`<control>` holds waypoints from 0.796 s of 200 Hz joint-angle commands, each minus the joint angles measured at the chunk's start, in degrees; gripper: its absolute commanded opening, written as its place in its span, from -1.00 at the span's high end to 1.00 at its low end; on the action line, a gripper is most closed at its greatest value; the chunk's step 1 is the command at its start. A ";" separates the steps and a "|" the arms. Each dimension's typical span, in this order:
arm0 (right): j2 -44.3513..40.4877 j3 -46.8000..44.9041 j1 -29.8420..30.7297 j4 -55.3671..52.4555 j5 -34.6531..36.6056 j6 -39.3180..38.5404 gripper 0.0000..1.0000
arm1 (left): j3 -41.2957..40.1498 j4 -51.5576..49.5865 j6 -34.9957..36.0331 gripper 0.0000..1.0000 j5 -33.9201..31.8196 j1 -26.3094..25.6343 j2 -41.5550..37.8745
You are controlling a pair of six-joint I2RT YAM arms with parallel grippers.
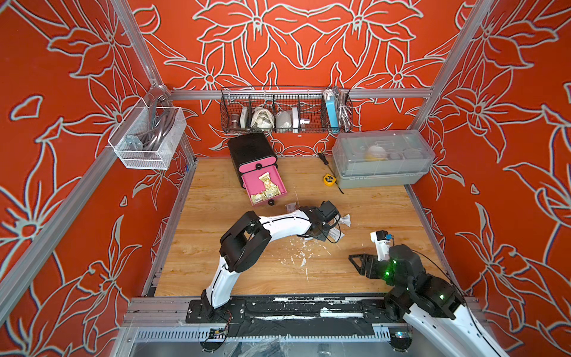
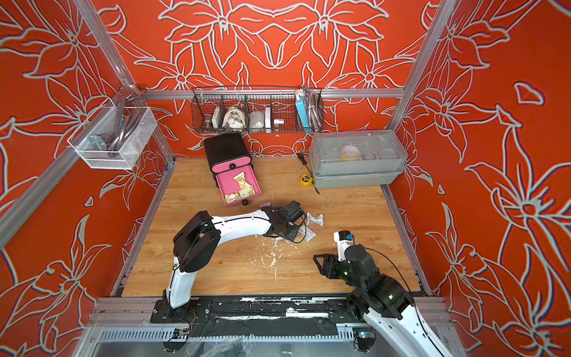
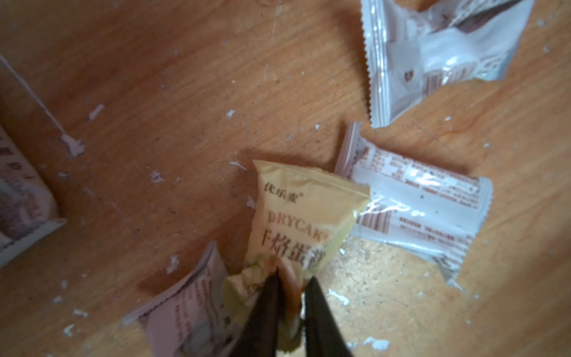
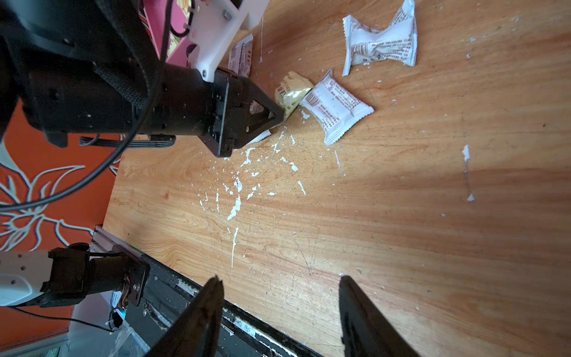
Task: Place the cookies into the drawer by color
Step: Pick up the cookie at the center of the board.
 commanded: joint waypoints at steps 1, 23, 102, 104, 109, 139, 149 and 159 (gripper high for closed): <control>-0.26 0.78 0.03 0.37 0.24 -0.83 -0.26 | 0.87 -1.51 -0.62 1.00 0.63 -0.31 0.86; -0.29 0.51 0.04 0.28 0.42 -0.89 -0.26 | 0.42 -1.69 -0.88 1.00 0.06 -0.33 -0.28; 1.96 -0.89 -0.03 5.04 -2.48 -1.93 -0.28 | 1.30 -7.36 1.08 1.00 -9.21 4.23 -10.46; 2.14 -0.91 -0.03 5.16 -2.59 -1.99 -0.28 | 1.38 -7.46 1.08 1.00 -9.24 4.47 -10.59; 2.56 -0.99 -0.03 5.41 -2.93 -2.07 -0.28 | 1.55 -7.87 1.23 1.00 -9.40 5.22 -11.09; 4.09 -1.15 0.05 6.47 -4.11 -2.51 -0.28 | 2.28 -10.05 1.92 1.00 -11.32 10.46 -13.80; 4.37 -1.20 -0.01 6.61 -4.28 -2.66 -0.28 | 2.38 -10.76 1.50 1.00 -11.43 12.92 -14.61; 4.48 -1.06 -0.03 6.61 -4.33 -2.90 -0.28 | 2.29 -11.09 0.93 1.00 -11.53 15.33 -15.39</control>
